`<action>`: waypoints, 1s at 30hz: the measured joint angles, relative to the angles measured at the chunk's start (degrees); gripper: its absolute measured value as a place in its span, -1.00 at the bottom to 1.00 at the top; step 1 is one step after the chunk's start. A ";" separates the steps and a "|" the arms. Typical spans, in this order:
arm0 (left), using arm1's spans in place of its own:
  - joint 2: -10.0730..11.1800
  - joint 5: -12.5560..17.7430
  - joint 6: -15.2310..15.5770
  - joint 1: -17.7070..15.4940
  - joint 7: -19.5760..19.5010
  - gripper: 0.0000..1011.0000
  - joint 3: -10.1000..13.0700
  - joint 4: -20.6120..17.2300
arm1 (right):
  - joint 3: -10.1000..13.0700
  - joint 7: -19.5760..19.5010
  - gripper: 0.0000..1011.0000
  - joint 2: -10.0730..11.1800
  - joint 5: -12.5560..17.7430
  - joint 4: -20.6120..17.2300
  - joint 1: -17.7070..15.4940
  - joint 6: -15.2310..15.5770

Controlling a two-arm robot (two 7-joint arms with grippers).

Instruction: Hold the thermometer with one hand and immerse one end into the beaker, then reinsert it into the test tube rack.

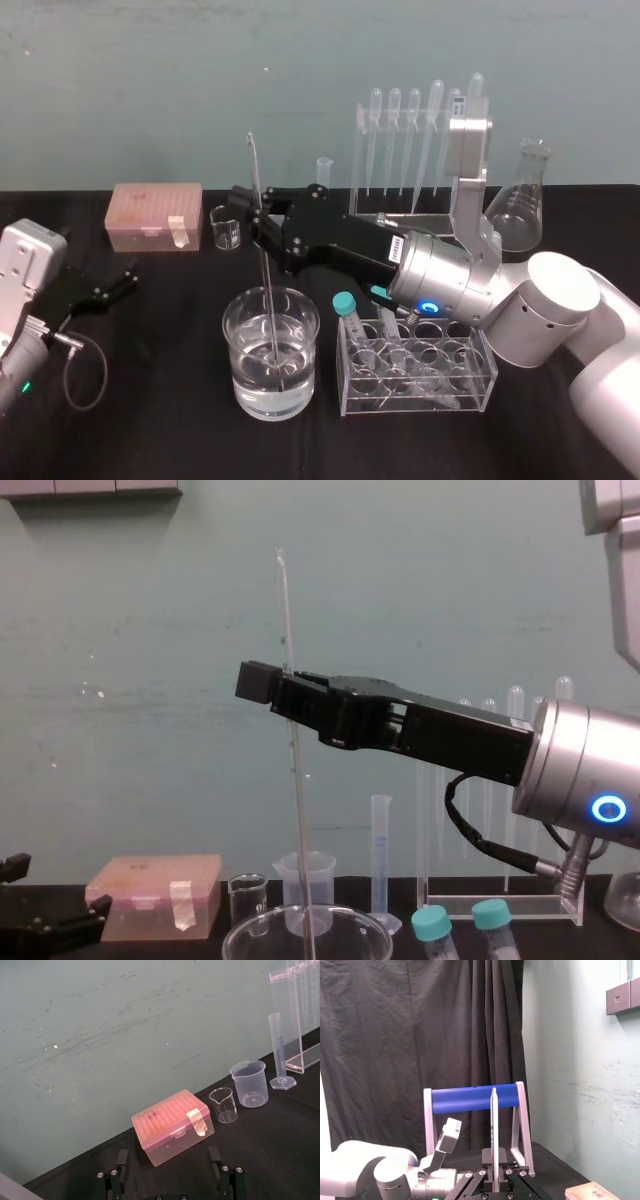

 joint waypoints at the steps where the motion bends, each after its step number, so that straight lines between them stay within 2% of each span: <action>1: 0.00 0.00 0.00 0.00 0.00 0.99 0.00 0.00 | 0.00 -0.03 -0.89 0.02 0.00 -0.03 -0.02 0.00; 30: 0.00 0.00 0.00 0.00 0.00 0.99 0.00 0.00 | 0.06 -0.10 -0.89 -0.17 -0.06 0.57 0.46 0.08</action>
